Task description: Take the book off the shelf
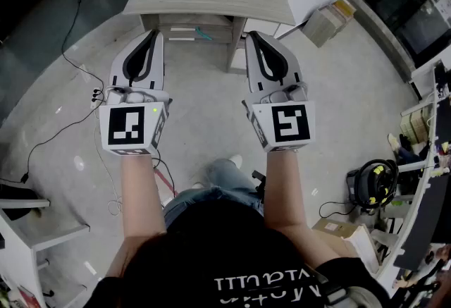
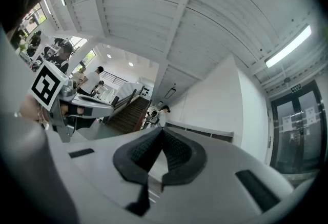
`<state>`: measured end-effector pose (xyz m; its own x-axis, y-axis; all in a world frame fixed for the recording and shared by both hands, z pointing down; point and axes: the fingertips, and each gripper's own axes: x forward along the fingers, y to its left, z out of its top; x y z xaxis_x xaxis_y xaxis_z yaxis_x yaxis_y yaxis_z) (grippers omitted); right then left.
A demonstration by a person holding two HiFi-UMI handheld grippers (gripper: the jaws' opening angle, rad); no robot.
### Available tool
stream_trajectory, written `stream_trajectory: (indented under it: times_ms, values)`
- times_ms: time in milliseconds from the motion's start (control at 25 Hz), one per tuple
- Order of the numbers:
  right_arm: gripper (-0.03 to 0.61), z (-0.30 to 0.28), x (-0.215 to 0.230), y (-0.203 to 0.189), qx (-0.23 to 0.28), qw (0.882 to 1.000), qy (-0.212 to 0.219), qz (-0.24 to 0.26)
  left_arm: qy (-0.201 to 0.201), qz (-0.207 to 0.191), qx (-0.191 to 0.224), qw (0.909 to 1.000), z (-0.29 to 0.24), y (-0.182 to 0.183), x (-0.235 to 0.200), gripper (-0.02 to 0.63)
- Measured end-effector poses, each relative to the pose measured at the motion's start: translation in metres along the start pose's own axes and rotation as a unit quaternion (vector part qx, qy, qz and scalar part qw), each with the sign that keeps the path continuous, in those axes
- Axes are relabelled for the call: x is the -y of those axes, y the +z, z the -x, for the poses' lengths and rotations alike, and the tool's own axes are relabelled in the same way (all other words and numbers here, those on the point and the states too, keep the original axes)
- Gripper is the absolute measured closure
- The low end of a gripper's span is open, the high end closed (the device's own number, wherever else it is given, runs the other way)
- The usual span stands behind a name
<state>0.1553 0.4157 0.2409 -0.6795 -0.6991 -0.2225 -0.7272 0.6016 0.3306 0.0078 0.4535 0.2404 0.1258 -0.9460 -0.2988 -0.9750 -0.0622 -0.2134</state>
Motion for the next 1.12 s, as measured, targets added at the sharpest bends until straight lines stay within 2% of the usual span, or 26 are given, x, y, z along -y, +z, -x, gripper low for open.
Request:
stream_trajectory:
  times_ms: [320,360,400,440,600,800,1120]
  values:
    - [0.560,-0.011,0.002,-0.015,-0.022,0.999,-0.004,-0.025,-0.004,0.000,-0.005,1.0000,-0.008,-0.007,-0.001,0.603]
    - [0.486,-0.015,0.002,-0.016,-0.024,0.999,0.003,-0.030,-0.004,0.001,-0.005,1.0000,-0.010,-0.007,-0.001,0.603]
    - [0.318,-0.019,0.003,-0.018,-0.027,0.999,0.009,-0.034,-0.004,0.002,-0.004,1.0000,-0.012,-0.007,-0.001,0.603]
    - [0.253,-0.023,0.006,-0.022,-0.031,0.999,0.009,-0.038,-0.004,0.003,-0.004,1.0000,-0.015,-0.008,-0.001,0.603]
    - [0.232,-0.040,0.025,-0.040,-0.048,0.996,-0.005,-0.074,-0.006,0.002,-0.012,0.9999,-0.033,-0.019,-0.003,0.603]
    - [0.233,-0.076,0.047,-0.064,-0.064,0.990,-0.001,-0.128,-0.004,0.004,-0.019,0.9998,-0.063,-0.037,-0.015,0.603]
    - [0.235,-0.156,0.105,-0.094,-0.064,0.989,-0.017,-0.129,0.012,-0.004,-0.029,0.9995,-0.153,-0.066,-0.040,0.603]
